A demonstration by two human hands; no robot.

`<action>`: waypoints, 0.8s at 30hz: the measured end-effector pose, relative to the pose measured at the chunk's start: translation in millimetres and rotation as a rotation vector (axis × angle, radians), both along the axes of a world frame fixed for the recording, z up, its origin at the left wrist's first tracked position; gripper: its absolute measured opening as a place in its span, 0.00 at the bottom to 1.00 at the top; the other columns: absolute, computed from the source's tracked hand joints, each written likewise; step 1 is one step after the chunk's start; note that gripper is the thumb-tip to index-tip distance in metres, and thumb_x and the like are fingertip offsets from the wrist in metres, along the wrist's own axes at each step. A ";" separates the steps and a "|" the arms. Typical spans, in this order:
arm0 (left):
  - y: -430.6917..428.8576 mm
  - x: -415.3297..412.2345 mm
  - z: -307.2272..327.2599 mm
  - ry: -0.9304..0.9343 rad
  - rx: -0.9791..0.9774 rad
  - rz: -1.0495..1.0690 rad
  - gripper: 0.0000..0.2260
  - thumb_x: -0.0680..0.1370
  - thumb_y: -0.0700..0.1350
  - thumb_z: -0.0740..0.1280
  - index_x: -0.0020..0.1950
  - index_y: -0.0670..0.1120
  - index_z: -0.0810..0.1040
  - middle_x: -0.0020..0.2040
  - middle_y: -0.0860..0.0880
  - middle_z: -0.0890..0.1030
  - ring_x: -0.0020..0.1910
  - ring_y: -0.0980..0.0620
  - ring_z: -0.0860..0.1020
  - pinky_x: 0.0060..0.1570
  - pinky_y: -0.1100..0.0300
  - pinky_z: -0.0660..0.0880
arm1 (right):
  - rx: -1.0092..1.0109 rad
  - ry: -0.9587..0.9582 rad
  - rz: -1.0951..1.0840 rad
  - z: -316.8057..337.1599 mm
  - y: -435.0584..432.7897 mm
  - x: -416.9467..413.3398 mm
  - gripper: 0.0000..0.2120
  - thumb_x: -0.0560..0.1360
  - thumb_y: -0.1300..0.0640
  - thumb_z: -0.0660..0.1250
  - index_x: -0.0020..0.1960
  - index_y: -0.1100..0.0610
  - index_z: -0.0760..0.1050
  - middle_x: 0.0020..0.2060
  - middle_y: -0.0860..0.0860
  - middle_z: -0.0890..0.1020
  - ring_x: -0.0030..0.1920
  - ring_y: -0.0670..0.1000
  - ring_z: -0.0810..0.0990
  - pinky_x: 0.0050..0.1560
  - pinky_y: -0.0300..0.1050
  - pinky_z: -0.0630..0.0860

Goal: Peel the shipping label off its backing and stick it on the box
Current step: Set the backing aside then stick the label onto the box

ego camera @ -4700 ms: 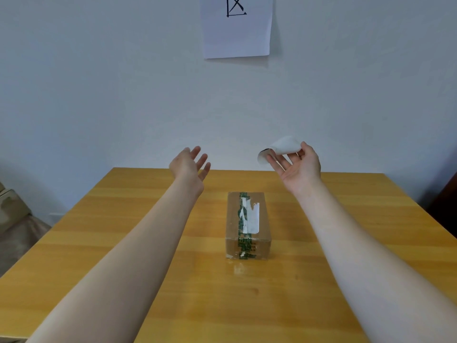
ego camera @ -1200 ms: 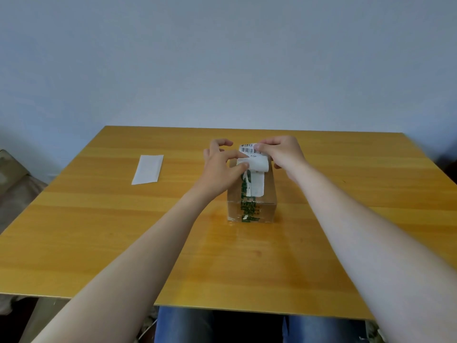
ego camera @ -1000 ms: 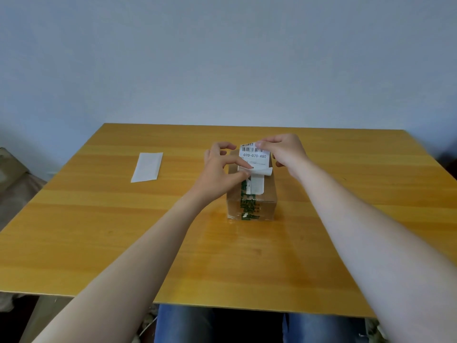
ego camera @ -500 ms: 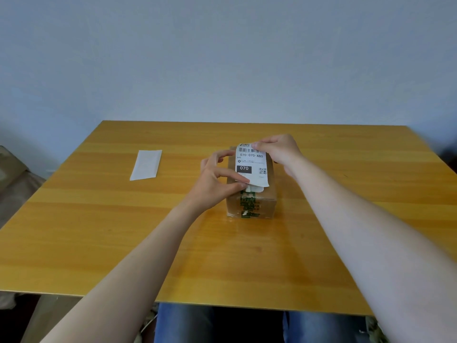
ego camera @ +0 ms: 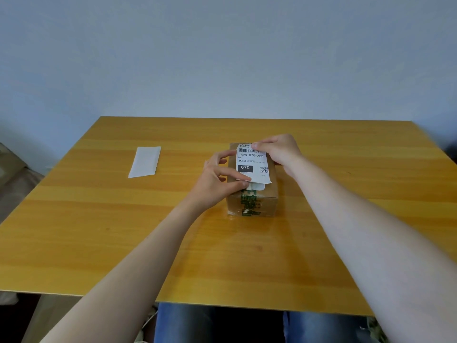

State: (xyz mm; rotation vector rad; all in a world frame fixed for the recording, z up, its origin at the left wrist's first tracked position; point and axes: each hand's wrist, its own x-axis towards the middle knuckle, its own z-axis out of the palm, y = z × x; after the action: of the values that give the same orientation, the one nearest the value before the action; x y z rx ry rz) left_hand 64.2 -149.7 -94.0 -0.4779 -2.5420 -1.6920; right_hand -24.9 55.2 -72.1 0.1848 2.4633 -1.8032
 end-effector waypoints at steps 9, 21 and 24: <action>-1.4 -0.2 -3.5 -0.041 0.078 -0.003 0.10 0.73 0.41 0.81 0.46 0.57 0.89 0.76 0.54 0.71 0.73 0.49 0.70 0.48 0.71 0.78 | 0.011 0.039 -0.010 -4.0 -0.6 -1.4 0.04 0.75 0.55 0.79 0.44 0.53 0.85 0.41 0.48 0.86 0.41 0.45 0.83 0.38 0.39 0.74; -3.5 -5.2 -9.8 -0.047 0.099 -0.009 0.09 0.72 0.43 0.82 0.46 0.56 0.89 0.77 0.54 0.70 0.74 0.50 0.70 0.53 0.62 0.81 | 0.032 0.026 -0.023 -6.9 -2.1 -3.9 0.06 0.75 0.55 0.79 0.49 0.56 0.86 0.41 0.48 0.87 0.39 0.44 0.83 0.34 0.35 0.75; -3.7 -5.8 -10.0 -0.059 0.094 -0.010 0.11 0.72 0.44 0.82 0.45 0.61 0.90 0.77 0.56 0.70 0.74 0.50 0.70 0.64 0.46 0.78 | 0.039 0.028 -0.022 -8.3 -1.4 -4.8 0.07 0.75 0.55 0.79 0.50 0.56 0.87 0.43 0.49 0.87 0.40 0.44 0.84 0.36 0.37 0.75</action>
State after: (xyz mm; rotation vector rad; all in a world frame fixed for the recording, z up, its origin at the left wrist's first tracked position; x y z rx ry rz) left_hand 58.4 -153.4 -104.0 -0.4419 -2.4891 -1.8455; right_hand -29.7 53.8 -80.4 0.1904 2.5265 -1.7799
